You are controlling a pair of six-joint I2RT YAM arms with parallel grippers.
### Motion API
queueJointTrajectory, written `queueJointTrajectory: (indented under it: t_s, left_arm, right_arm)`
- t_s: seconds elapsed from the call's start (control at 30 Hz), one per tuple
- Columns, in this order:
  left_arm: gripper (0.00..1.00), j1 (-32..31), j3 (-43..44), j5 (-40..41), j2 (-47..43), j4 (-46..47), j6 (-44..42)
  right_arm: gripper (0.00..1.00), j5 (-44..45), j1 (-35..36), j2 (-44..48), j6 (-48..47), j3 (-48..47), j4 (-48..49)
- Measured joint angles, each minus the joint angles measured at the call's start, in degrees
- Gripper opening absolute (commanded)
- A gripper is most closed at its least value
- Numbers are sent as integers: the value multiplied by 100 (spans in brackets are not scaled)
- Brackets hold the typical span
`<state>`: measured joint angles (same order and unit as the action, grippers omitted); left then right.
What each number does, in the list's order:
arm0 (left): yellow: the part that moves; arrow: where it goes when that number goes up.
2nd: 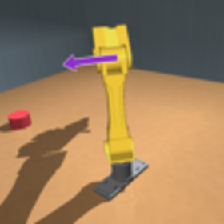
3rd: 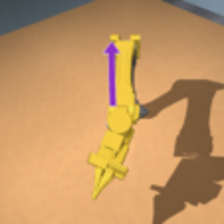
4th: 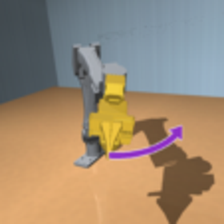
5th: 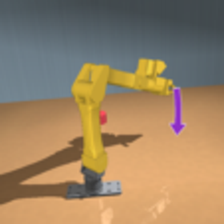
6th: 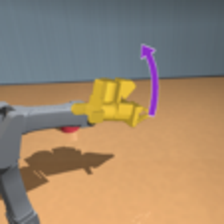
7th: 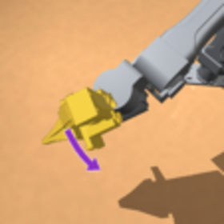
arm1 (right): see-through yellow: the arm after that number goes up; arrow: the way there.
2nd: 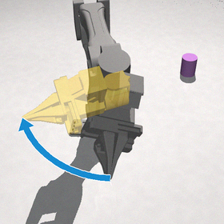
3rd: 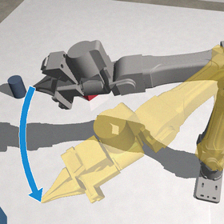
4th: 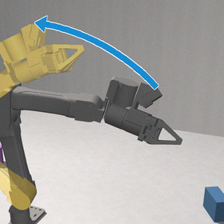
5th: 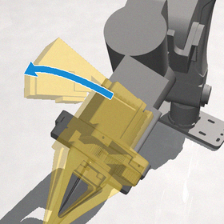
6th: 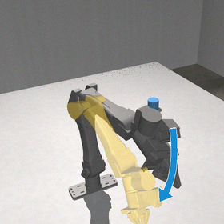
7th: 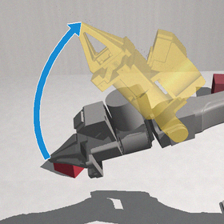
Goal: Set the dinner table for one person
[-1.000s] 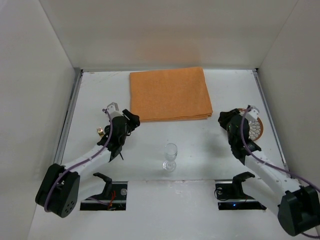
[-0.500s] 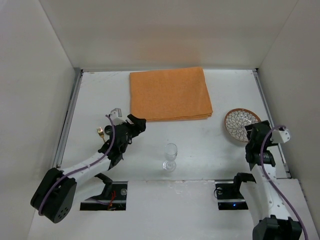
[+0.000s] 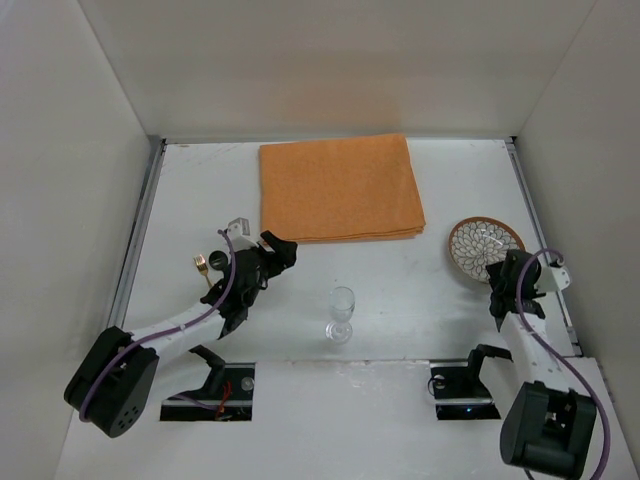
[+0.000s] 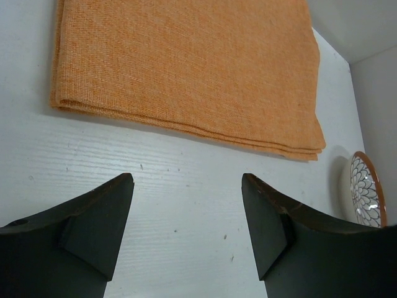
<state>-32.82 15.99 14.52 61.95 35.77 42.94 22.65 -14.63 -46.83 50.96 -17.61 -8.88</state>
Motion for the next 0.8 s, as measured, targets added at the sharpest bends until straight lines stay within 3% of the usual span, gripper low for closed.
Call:
queueJointTrajectory:
  t_s: [0.43,0.63,0.8]
  left_arm:
    - [69,-11,0,4,22,4,0]
    - [69,15,0,7,22,4,-2]
    - [69,46,0,7,22,4,-2]
  right_arm:
    - [38,-590,-37,-1530,289,122,1427]
    - [9,-925,-310,-1727,732,339,2184]
    - [5,-1071,-387,-1130,715,435,2114]
